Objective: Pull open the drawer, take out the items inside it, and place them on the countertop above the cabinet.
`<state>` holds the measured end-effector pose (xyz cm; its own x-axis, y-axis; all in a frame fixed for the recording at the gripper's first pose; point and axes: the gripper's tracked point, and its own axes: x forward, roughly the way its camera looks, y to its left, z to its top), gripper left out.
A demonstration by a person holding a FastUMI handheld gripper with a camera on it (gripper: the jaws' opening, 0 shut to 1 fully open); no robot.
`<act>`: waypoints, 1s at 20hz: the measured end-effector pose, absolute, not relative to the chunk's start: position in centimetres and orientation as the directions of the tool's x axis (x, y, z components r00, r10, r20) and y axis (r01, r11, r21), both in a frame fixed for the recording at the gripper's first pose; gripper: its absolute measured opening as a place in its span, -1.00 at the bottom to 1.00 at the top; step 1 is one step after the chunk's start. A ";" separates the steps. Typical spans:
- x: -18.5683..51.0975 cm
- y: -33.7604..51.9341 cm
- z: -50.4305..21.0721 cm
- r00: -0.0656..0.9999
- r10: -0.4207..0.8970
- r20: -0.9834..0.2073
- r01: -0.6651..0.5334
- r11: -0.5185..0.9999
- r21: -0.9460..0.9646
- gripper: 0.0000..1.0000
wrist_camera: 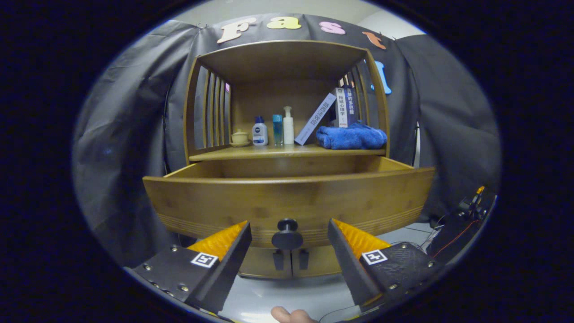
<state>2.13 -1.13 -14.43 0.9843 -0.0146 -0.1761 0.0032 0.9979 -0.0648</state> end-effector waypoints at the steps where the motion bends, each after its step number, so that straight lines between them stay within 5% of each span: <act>1: 2.1 -1.7 -13.3 0.983 -0.045 -0.177 0.031 0.996 -0.084 1.00; 11: 5.1 0.2 -2.9 0.972 -0.054 -0.230 0.032 0.994 -0.100 1.00; 20: 14.3 -0.9 -6.1 0.845 -0.106 -0.524 0.024 0.987 -0.161 1.00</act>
<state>14.26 -0.86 -6.09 0.8452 -0.1058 -0.5239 0.0236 0.9867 -0.1611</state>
